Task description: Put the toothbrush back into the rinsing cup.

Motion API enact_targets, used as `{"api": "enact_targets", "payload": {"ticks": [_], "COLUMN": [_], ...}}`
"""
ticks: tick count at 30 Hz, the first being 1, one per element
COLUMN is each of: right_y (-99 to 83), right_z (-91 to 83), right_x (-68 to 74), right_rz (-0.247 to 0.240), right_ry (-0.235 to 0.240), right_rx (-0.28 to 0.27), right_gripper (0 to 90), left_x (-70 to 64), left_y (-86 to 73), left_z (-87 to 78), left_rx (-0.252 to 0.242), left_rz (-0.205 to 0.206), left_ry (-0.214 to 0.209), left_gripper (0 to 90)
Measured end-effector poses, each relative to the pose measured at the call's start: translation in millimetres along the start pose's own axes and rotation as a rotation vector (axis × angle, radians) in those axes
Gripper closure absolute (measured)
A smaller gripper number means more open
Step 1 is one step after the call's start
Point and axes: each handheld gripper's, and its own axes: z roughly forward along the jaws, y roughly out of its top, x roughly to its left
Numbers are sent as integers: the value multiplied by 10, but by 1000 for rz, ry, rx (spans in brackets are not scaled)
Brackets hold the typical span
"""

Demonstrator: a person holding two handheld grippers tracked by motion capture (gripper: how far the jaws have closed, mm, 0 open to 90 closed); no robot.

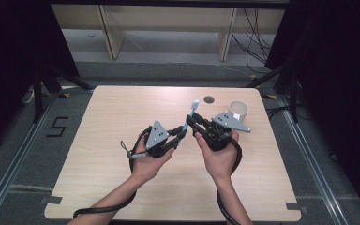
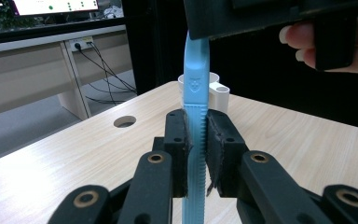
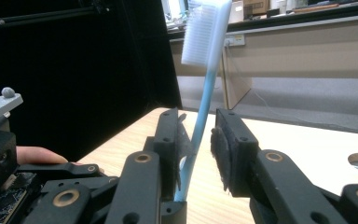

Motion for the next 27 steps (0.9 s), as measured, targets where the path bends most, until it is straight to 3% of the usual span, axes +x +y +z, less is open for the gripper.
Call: {"api": "enact_targets", "payload": {"ticks": [7,12,27], "right_y": [-6,-12,-12], "right_z": [26,25,18], "right_x": [14,30,0], "right_rz": [-6,18,-20], "right_ry": [-4,-3,-21], "right_rx": [-5,-6,-14], "right_gripper": [736,742,838], "left_x": [3,-6,-23], "left_y": [7,10,12], "left_z": [1,7,24], "left_rx": [-3,-6,-6], "left_rz": [-2,-2,-5], "left_ry": [4,7,6], "left_gripper": [786,786,785]}}
